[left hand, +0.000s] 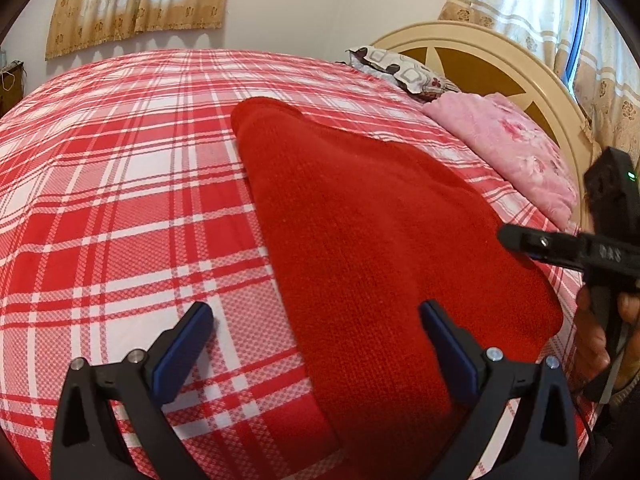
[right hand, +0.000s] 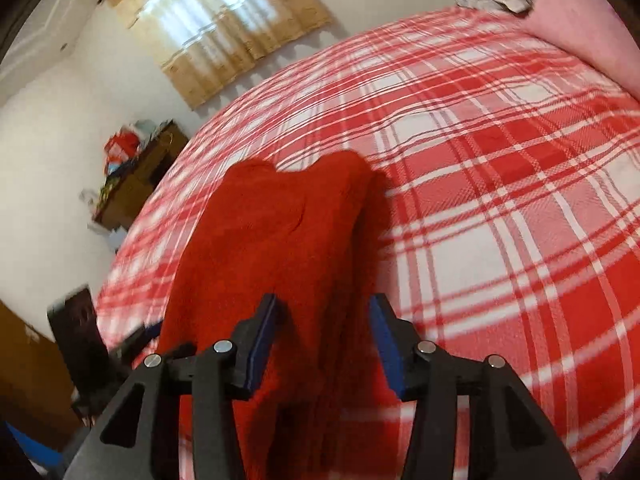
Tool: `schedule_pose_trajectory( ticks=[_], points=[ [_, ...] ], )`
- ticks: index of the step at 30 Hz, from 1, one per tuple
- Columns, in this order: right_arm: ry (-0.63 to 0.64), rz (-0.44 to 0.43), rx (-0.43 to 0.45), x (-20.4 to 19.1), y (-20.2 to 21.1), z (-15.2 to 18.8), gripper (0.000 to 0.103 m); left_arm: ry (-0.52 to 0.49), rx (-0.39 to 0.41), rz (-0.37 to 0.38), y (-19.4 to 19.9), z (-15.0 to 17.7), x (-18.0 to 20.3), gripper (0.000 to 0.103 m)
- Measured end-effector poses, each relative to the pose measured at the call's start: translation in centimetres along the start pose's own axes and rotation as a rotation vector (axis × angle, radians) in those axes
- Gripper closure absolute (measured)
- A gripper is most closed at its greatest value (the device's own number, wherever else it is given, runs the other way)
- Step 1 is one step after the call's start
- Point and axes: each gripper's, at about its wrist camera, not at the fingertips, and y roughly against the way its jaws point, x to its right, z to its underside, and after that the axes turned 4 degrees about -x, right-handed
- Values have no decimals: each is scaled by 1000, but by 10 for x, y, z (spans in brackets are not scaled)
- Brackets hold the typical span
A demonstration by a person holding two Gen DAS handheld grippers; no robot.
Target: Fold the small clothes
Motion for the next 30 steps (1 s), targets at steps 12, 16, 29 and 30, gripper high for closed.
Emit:
schedule_pose_trajectory(
  ticks=[12, 16, 29, 30],
  points=[
    [-82, 7, -29, 22, -50, -49, 31, 9, -14, 21, -2, 0, 0, 0],
    [-77, -21, -53, 26, -60, -52, 32, 8, -20, 50, -3, -1, 0, 0],
    [-46, -146, -64, 26, -74, -51, 69, -5, -38, 66, -5, -2, 6, 0],
    [-46, -150, -60, 26, -74, -50, 69, -11, -39, 75, -4, -2, 8, 3]
  ],
)
